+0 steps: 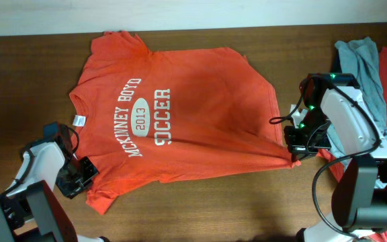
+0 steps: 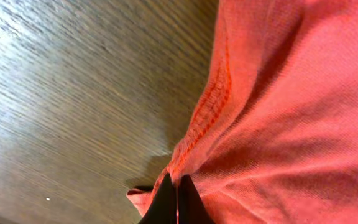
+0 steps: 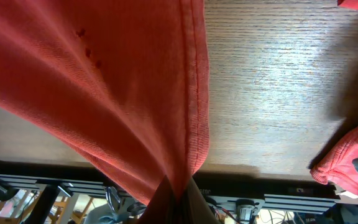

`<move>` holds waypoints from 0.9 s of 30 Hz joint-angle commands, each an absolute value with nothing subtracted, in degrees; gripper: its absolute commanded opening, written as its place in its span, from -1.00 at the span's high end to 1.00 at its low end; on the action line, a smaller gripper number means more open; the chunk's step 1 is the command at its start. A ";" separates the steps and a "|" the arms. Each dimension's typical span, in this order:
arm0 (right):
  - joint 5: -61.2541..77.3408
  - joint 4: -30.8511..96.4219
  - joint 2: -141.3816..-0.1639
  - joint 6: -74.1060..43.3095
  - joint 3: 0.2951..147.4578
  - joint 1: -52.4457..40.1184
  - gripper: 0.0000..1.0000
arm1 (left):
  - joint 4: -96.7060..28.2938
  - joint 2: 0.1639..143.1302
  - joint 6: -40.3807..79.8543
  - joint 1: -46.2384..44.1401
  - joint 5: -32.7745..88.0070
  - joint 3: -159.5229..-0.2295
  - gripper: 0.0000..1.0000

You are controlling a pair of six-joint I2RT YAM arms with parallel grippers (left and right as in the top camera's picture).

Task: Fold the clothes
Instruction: 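Fold the shirt's bottom up toward the collar with both grippers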

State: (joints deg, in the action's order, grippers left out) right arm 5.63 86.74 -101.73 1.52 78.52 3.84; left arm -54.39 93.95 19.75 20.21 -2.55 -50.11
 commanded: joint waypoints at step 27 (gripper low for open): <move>6.02 83.07 -100.79 1.04 78.43 4.21 0.92 | -62.87 74.98 15.77 28.80 4.99 -65.10 1.00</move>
State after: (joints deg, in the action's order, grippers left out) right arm 5.63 84.07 -101.73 1.50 78.52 3.84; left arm -63.44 76.20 16.47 26.13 3.31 -63.75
